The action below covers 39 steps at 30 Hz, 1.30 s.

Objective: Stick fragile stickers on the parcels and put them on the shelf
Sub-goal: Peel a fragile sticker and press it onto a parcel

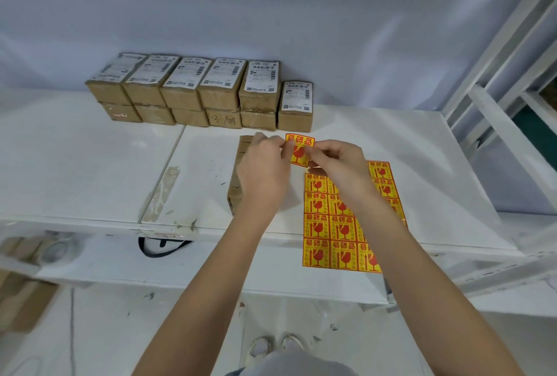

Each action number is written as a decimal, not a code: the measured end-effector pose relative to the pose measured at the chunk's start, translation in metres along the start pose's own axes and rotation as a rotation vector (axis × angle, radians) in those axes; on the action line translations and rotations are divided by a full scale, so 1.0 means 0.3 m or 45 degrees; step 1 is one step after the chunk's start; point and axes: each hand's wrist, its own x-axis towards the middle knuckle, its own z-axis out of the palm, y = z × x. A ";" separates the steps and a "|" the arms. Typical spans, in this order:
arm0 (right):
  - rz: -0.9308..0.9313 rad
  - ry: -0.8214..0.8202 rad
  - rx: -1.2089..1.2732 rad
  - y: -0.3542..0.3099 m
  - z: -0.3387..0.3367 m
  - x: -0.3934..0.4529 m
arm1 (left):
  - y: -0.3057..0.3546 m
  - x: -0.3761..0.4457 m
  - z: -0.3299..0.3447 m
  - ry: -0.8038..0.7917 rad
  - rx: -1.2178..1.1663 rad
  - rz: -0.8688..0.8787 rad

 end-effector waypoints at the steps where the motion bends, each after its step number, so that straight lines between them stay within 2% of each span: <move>1: 0.005 -0.008 0.011 -0.006 0.015 -0.003 | -0.014 0.005 -0.011 -0.012 -0.035 -0.010; 4: 0.038 -0.032 0.027 -0.016 0.052 -0.009 | -0.078 0.024 -0.035 -0.158 -0.402 -0.046; 6: 0.053 -0.065 0.025 -0.023 0.079 -0.011 | -0.115 0.030 -0.064 -0.200 -0.543 -0.077; 17: 0.050 -0.197 -0.030 -0.078 0.218 0.018 | -0.249 0.106 -0.169 -0.172 -0.758 -0.268; 22: 0.126 -0.050 -0.039 -0.068 0.245 0.022 | -0.282 0.114 -0.134 -0.193 -0.684 -0.288; 27: 0.219 0.050 -0.087 -0.041 0.270 0.007 | -0.316 0.097 -0.091 -0.212 -0.470 -0.237; 34: 0.192 0.081 -0.176 -0.012 0.288 0.000 | -0.330 0.090 -0.093 -0.300 -0.433 -0.205; 39: 0.111 0.095 -0.324 0.014 0.297 0.017 | -0.325 0.083 -0.075 -0.267 -0.266 -0.224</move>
